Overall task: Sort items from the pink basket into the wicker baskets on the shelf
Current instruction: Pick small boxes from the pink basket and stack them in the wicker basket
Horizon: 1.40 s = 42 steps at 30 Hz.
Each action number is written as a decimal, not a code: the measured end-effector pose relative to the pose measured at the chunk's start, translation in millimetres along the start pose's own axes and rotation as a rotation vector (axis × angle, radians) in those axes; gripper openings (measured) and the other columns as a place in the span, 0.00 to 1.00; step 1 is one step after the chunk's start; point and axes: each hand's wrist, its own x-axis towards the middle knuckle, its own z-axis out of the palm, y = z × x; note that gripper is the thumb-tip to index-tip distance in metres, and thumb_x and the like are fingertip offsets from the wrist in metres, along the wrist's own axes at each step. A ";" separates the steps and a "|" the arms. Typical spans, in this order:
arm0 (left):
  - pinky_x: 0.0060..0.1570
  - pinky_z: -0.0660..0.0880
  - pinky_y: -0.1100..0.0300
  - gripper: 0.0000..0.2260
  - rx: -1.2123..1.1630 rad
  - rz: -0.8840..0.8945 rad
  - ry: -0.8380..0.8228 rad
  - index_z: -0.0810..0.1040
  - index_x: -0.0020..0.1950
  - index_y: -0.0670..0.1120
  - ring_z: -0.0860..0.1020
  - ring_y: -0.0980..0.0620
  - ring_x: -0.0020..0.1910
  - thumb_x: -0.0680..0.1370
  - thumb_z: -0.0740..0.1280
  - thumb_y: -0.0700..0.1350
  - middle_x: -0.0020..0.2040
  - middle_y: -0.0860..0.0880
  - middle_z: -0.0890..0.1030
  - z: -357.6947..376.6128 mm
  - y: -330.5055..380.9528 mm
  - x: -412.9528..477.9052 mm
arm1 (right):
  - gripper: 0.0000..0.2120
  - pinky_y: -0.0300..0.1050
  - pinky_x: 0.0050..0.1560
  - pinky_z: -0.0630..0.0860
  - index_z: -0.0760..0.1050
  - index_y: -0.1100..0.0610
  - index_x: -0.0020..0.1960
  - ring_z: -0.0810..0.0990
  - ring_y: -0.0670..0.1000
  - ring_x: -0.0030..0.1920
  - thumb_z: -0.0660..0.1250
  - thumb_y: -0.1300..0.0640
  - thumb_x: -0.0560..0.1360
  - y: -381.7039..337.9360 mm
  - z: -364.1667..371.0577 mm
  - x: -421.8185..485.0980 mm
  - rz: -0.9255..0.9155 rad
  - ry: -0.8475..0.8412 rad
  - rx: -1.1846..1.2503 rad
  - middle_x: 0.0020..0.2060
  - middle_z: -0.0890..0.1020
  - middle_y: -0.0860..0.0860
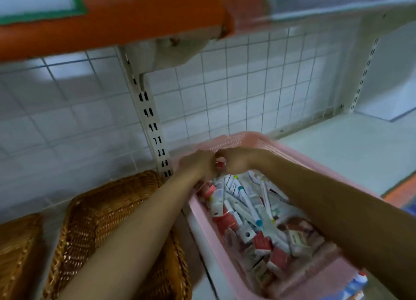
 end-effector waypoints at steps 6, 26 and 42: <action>0.54 0.73 0.53 0.09 -0.026 -0.094 0.078 0.76 0.54 0.48 0.77 0.47 0.52 0.79 0.60 0.50 0.55 0.47 0.79 3.8 11.8 0.8 | 0.16 0.46 0.56 0.74 0.73 0.62 0.63 0.77 0.56 0.56 0.63 0.61 0.76 8.9 6.8 16.5 -0.054 0.028 0.034 0.57 0.78 0.57; 0.42 0.76 0.57 0.20 -0.132 -0.121 0.209 0.80 0.39 0.49 0.80 0.50 0.40 0.69 0.69 0.66 0.39 0.52 0.82 -3.1 24.5 -10.1 | 0.20 0.35 0.34 0.67 0.70 0.54 0.69 0.75 0.50 0.49 0.61 0.59 0.77 38.6 -26.8 -22.9 -0.051 0.136 0.049 0.60 0.77 0.51; 0.52 0.78 0.51 0.16 -0.751 -0.254 0.496 0.77 0.56 0.47 0.80 0.46 0.50 0.70 0.71 0.38 0.50 0.48 0.80 -4.6 24.1 -101.4 | 0.20 0.33 0.39 0.70 0.77 0.52 0.61 0.77 0.51 0.55 0.63 0.64 0.72 -8.2 -34.2 -104.8 -0.260 0.355 0.253 0.57 0.79 0.49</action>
